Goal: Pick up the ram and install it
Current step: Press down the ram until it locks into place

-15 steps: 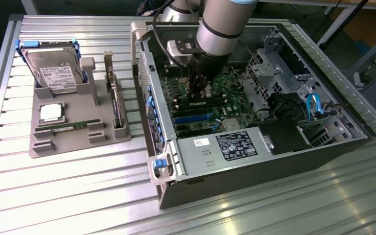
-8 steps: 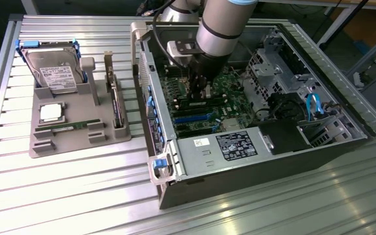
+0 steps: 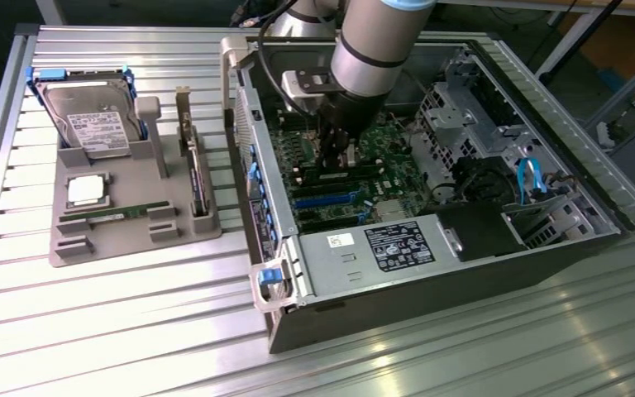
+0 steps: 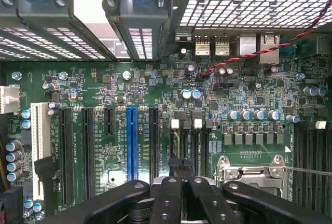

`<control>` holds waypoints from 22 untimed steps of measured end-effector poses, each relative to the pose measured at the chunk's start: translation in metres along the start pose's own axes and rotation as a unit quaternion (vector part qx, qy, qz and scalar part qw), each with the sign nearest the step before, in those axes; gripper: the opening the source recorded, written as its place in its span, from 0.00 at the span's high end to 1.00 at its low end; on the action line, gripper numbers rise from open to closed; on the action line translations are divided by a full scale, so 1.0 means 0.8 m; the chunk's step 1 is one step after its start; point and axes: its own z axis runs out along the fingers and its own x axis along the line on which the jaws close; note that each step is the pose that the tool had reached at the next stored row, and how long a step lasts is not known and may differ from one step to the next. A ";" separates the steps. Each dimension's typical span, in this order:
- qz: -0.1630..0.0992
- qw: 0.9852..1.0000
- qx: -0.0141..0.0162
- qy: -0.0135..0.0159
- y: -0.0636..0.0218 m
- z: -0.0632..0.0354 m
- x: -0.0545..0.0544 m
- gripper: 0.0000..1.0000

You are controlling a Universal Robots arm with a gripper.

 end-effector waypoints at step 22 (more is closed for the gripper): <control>0.000 1.000 0.000 0.000 0.000 0.007 0.001 0.90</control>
